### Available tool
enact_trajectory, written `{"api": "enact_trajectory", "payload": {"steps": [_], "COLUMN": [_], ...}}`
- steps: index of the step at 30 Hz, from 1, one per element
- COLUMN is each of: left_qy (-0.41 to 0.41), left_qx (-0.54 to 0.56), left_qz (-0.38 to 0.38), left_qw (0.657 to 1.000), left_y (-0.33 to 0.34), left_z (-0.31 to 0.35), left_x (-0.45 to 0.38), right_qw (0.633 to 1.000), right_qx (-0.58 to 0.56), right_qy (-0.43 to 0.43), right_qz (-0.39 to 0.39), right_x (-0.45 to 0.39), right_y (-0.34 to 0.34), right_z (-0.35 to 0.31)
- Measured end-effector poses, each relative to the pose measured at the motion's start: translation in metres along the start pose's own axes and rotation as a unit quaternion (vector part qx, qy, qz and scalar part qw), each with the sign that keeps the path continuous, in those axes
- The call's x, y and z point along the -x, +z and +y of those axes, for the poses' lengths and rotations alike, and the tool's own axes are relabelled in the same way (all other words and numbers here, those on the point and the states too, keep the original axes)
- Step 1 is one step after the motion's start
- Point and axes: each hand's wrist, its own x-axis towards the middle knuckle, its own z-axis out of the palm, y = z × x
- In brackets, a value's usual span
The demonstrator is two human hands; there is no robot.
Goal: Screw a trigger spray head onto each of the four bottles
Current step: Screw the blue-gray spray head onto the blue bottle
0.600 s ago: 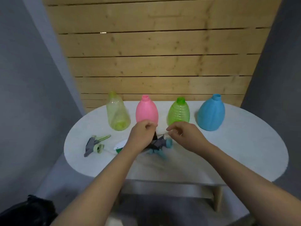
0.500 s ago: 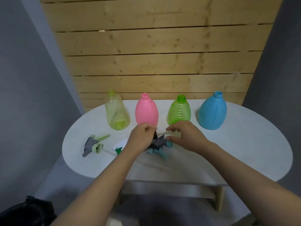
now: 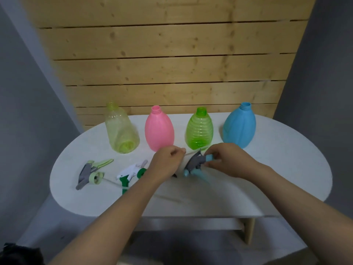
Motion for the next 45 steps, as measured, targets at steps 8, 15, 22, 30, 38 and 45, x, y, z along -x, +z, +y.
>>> {"api": "enact_trajectory", "payload": {"steps": [8,15,22,30,38,45], "left_qy": [-0.038,-0.013,-0.018,-0.02,-0.03,-0.04], "left_qx": [0.201,0.191,0.197,0.21,0.207,0.231], "left_qz": [-0.147,-0.081,-0.048,-0.039,-0.027,0.005], "left_qw": [0.968,0.978,0.979,0.977,0.977,0.972], "left_y": [0.02,0.013,0.008,0.0,-0.009,-0.027], "left_z": [0.023,0.019,0.013,0.007,0.001,0.002], "left_x": [0.002,-0.004,-0.01,-0.012,-0.011,-0.001], "right_qw": [0.99,0.961,0.909,0.905,0.901,0.912], "right_qx": [-0.111,-0.122,-0.166,-0.245,-0.286,-0.313], "right_qy": [-0.033,0.04,0.204,0.246,0.222,0.149], "right_qz": [0.086,0.246,0.324,0.247,0.239,0.22], "right_x": [0.02,0.015,-0.005,-0.034,-0.042,-0.016], "right_y": [-0.018,-0.024,-0.022,-0.022,-0.02,-0.038], "right_z": [0.01,0.026,0.049,0.069,0.069,0.065]}}
